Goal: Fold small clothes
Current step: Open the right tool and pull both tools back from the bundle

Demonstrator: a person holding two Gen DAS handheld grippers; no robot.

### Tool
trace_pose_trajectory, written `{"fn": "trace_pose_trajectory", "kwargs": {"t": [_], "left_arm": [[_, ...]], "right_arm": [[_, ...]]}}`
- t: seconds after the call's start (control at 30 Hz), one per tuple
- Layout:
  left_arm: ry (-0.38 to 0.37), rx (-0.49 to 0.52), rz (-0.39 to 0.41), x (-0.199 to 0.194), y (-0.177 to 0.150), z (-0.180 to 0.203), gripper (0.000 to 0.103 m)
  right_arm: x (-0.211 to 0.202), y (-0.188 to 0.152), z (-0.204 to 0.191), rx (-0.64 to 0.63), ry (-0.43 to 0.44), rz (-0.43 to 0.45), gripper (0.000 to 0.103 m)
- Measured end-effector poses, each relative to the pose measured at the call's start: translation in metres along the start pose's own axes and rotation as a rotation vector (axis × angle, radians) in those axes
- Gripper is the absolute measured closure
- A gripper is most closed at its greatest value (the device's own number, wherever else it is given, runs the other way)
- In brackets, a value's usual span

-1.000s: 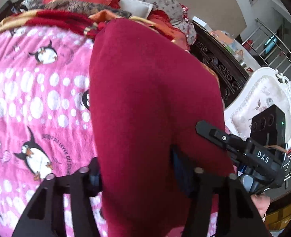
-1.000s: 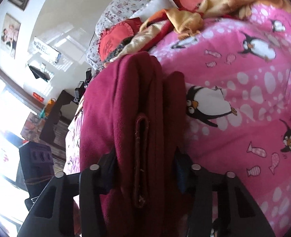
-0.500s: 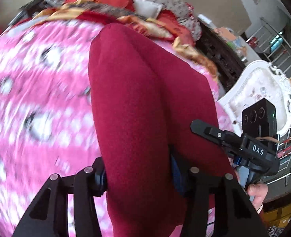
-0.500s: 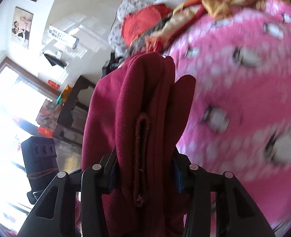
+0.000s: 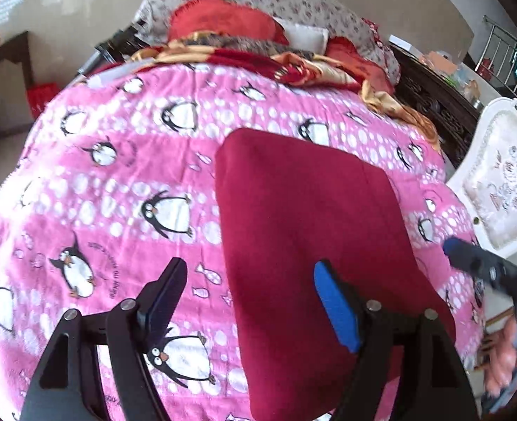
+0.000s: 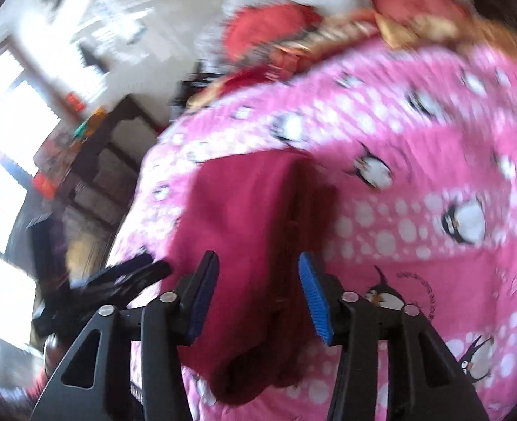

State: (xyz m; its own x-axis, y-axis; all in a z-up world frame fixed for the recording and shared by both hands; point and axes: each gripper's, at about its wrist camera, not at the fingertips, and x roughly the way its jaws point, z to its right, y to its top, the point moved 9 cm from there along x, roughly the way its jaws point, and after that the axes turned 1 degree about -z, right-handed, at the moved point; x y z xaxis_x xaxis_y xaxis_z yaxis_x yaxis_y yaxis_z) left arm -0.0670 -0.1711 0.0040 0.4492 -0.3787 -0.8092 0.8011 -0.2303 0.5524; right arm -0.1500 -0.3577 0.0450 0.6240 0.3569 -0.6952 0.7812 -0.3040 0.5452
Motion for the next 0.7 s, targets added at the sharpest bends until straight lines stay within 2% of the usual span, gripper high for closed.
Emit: {"fn": "trace_pose_trajectory", "kwargs": {"t": [0.13, 0.27, 0.4, 0.53, 0.7], "left_arm": [[0.055, 0.015, 0.050, -0.009, -0.004, 0.004, 0.024], [0.078, 0.030, 0.084, -0.011, -0.003, 0.012, 0.024], [0.106, 0.038, 0.117, -0.023, -0.004, 0.016, 0.024], [0.115, 0.047, 0.165, -0.038, -0.001, 0.020, 0.024], [0.114, 0.043, 0.207, -0.054, 0.001, 0.022, 0.021]], "right_arm": [[0.007, -0.027, -0.016, -0.132, -0.096, -0.033, 0.094], [0.034, -0.069, 0.017, -0.141, -0.235, -0.142, 0.098], [0.026, -0.072, 0.023, -0.097, -0.205, -0.107, 0.098], [0.004, -0.061, 0.005, -0.152, -0.242, -0.057, 0.097], [-0.021, -0.045, -0.015, -0.197, -0.311, 0.039, 0.090]]}}
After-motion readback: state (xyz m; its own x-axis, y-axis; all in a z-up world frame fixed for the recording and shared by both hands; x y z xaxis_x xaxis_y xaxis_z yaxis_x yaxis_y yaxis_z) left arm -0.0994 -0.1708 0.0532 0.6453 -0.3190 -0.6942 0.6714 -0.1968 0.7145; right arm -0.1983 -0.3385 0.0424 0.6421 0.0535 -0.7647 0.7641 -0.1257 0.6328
